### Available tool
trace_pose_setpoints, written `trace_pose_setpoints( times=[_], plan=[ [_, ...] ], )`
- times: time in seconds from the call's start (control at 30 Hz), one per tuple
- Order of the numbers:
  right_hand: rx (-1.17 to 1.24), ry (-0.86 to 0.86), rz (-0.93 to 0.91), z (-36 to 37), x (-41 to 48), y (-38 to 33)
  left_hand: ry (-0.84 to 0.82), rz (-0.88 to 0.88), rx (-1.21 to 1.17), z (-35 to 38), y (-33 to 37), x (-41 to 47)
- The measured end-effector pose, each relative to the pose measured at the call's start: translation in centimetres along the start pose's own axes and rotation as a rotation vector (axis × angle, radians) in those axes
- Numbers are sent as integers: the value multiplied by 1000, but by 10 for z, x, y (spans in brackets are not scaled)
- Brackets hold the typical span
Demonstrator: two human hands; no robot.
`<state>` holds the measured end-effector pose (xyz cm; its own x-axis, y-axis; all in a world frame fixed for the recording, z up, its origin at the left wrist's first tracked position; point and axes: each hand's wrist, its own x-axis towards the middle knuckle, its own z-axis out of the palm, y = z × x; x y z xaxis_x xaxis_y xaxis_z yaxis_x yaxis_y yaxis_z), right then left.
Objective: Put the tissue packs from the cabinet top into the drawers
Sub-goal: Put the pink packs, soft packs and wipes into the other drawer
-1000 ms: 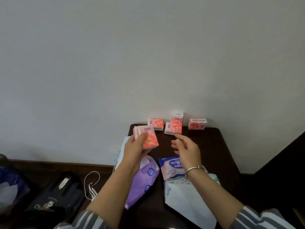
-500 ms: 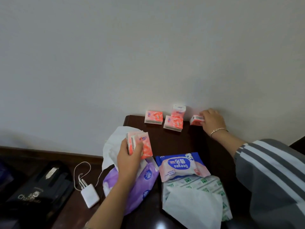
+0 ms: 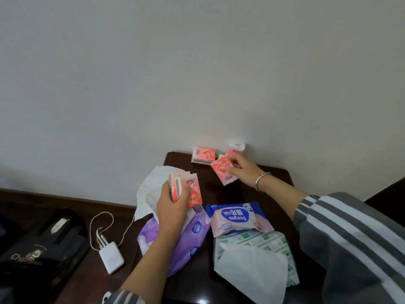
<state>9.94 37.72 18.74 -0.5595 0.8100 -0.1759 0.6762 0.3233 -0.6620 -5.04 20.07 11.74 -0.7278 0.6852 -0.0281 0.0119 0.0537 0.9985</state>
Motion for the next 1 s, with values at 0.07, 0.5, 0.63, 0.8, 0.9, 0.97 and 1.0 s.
trace_pose_setpoints(
  times=[0.07, 0.5, 0.63, 0.8, 0.9, 0.97, 1.0],
  plan=[
    [-178, 8, 32, 6, 3, -6, -6, -4, -5, 0, 1, 0],
    [371, -163, 226, -41, -50, -1, 9, -3, -1, 3, -1, 3],
    [-41, -496, 231, -70, -41, -28, 4, -14, -4, 3, 0, 2],
    [-799, -680, 215, -48, -7, -78, 3, -21, -1, 2, 2, 1],
    [-958, -702, 213, -29, 12, -93, 9, 1, 0, 2, 3, 0],
    [-882, -622, 213, -22, 18, -93, 10, 4, -1, 1, 4, -1],
    [-843, -565, 205, -19, 18, -90, 9, 3, -2, 1, 3, -1]
  ],
)
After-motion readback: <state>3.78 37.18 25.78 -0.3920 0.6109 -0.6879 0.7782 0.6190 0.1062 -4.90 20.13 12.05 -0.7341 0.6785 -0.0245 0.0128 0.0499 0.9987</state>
